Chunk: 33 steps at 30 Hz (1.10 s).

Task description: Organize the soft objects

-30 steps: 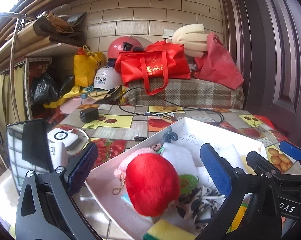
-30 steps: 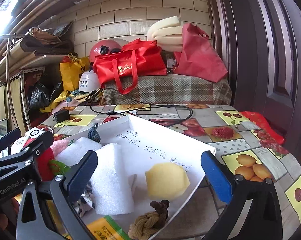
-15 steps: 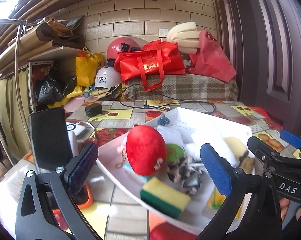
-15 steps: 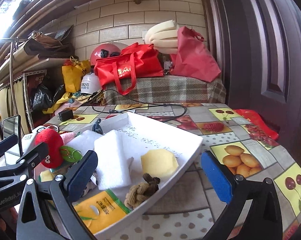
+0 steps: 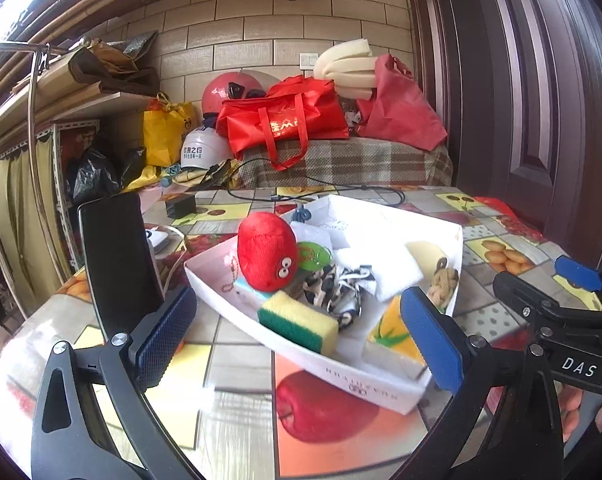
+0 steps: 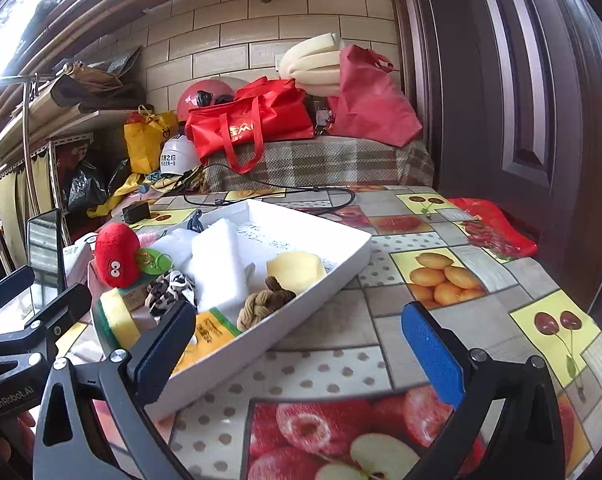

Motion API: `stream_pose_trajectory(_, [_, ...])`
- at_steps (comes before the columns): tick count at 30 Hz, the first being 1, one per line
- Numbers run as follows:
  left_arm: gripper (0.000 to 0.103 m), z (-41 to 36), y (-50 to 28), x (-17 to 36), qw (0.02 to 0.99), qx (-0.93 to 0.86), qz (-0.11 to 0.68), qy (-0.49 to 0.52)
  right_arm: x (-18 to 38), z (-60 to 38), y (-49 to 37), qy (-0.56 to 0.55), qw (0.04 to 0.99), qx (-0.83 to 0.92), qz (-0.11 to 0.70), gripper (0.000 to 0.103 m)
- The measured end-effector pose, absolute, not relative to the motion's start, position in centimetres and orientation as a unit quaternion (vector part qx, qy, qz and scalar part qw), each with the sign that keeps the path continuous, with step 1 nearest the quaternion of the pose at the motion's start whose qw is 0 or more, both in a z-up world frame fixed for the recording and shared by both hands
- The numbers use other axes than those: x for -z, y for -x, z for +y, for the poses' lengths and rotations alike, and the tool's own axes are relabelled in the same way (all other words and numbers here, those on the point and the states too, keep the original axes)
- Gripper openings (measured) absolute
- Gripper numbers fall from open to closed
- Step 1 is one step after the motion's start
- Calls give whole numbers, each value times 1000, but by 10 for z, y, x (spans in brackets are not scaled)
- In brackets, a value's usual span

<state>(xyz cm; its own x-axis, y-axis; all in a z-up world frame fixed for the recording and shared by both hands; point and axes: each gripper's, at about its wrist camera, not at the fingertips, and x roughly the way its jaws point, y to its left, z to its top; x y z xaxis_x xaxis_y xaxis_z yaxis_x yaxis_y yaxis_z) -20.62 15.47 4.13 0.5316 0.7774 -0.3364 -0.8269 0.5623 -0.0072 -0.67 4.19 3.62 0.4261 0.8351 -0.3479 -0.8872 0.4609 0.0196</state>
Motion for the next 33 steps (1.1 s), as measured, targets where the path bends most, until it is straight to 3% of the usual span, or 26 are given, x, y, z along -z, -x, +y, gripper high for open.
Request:
stream_pose_trajectory(13, [103, 135, 220, -39, 841, -502, 165, 114, -37, -9, 13, 69, 853, -484, 183, 103])
stream_pose_trajectory(20, [103, 103, 219, -60, 842, -510, 159, 75, -51, -60, 41, 14, 866, -490, 98, 103])
stream_pose_trajectory(26, [103, 80, 217, -94, 856, -485, 167, 68, -77, -79, 48, -4, 865, -496, 73, 103])
stream_pose_trajectory(33, [103, 88, 222, -130, 857, -477, 160, 110, -120, -87, 27, -50, 854, -502, 128, 103])
